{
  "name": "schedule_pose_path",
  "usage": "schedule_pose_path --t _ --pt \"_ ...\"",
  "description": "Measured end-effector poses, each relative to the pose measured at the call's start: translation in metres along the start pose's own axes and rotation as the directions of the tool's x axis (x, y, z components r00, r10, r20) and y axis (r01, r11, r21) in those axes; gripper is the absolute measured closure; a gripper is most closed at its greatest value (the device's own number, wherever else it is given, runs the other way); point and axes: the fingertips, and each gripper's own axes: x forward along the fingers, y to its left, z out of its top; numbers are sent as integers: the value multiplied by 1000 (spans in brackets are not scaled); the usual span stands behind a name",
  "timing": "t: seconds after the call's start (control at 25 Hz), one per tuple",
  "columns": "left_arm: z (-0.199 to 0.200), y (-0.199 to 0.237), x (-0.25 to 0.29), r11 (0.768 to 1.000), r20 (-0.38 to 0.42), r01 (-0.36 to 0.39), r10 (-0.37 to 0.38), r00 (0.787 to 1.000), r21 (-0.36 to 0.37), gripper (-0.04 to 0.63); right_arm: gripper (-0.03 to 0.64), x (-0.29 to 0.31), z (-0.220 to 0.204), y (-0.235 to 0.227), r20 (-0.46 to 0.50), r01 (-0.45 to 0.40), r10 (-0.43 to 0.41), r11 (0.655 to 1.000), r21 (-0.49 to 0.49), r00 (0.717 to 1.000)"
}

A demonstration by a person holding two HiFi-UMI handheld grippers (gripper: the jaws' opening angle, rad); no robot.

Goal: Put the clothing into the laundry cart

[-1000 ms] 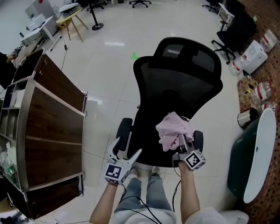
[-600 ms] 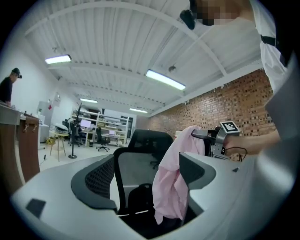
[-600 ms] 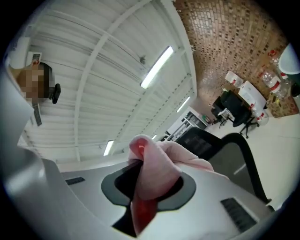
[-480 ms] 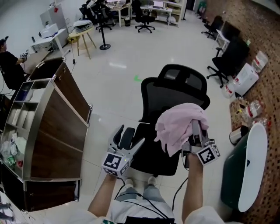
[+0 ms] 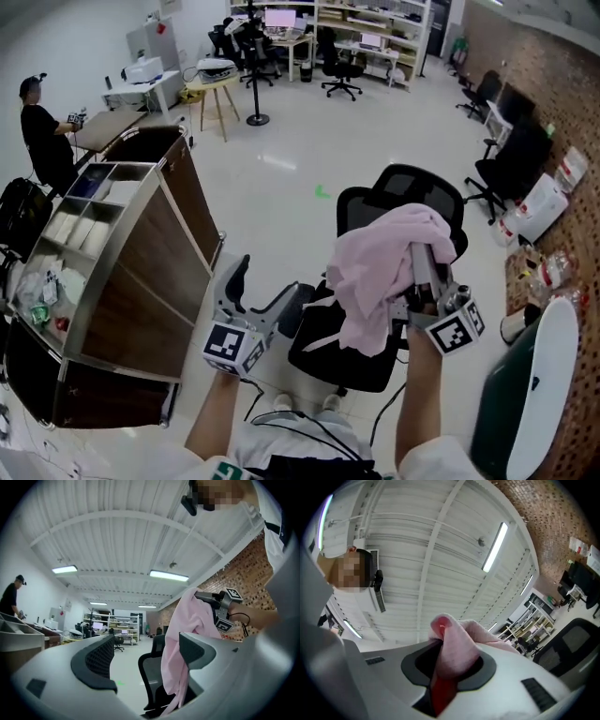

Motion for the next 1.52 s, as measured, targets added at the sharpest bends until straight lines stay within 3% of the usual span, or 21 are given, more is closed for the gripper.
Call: schedule_pose_path --t 0.24,0.32,0.44,0.56,0.76,0.88,1.0,1.2,1.36,1.52 --pt "20 36 -56 980 -6 -183 184 983 73 186 523 45 -44 43 -43 -146 152 982 117 987" --pt "16 54 -83 962 -17 -260 262 965 82 187 523 56 -68 62 -56 -192 205 965 176 977" --pt "12 71 -131 919 -14 -386 388 922 79 187 523 68 -102 98 -84 -280 310 924 260 947" --pt "18 73 -173 859 -13 -503 507 862 94 186 523 84 -121 132 -92 -367 423 861 352 902" --pt "28 71 -243 736 -9 -669 673 739 103 187 523 100 -145 196 -93 -495 589 745 446 803" --pt "34 65 -284 653 -5 -746 753 658 132 187 523 107 -157 238 -53 -562 682 642 522 730" --pt "42 60 -328 572 7 -806 815 580 150 187 523 110 -173 281 -25 -596 742 557 578 670" --pt "48 59 -413 436 19 -888 896 443 145 187 523 108 -213 355 -47 -599 807 475 645 589" --pt "54 78 -482 367 43 -918 925 377 150 187 523 112 -250 416 -77 -604 822 473 642 564" --pt "61 99 -555 331 58 -931 937 343 155 187 523 111 -274 502 -26 -627 860 392 673 510"
